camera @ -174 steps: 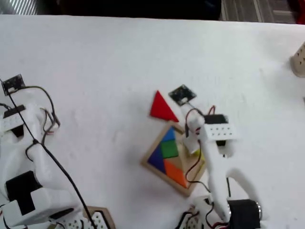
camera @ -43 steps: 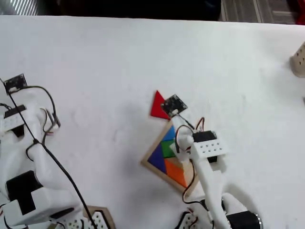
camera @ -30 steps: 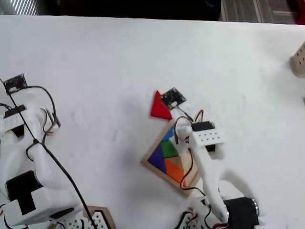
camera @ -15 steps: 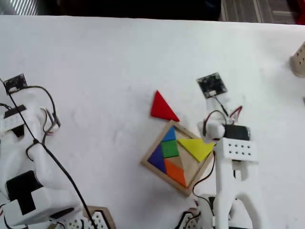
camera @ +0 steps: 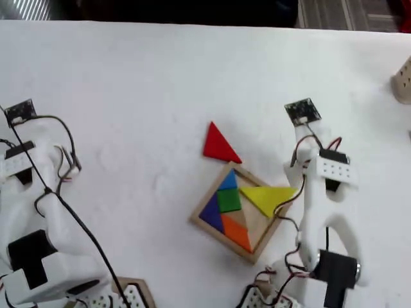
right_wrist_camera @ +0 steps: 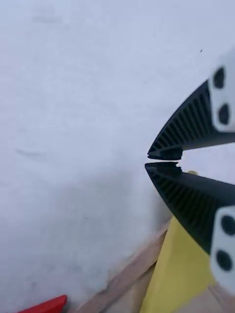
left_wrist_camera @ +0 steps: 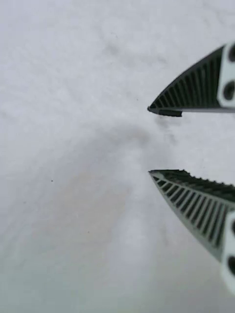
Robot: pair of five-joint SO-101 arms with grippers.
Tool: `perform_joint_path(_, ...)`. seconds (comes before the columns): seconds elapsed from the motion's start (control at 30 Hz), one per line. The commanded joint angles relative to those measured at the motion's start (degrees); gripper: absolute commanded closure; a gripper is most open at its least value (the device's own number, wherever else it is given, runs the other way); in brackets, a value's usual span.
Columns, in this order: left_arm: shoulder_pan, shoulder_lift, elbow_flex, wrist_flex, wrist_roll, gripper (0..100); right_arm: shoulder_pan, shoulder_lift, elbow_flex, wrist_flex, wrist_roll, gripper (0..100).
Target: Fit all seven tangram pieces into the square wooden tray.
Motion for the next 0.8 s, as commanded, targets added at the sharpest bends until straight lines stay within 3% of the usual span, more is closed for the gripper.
perform_joint_path(0.0, 0.40, -0.31, -0.44, -0.79, -0.70, 81, 0.75, 2.07, -2.55, -0.57, 3.43, 98.0)
perform_joint_path(0.2, 0.40, -0.31, -0.44, -0.97, -0.70, 81, 1.89, -1.45, 2.81, 2.42, 6.33, 98.1)
perform_joint_path(0.5, 0.40, -0.31, -0.44, -0.97, -0.70, 81, -0.40, -21.05, 18.73, 3.03, 9.32, 98.1)
perform_joint_path(0.77, 0.40, -0.22, -0.44, -0.97, -0.70, 81, -5.23, -35.03, 22.24, 14.81, 8.88, 98.1)
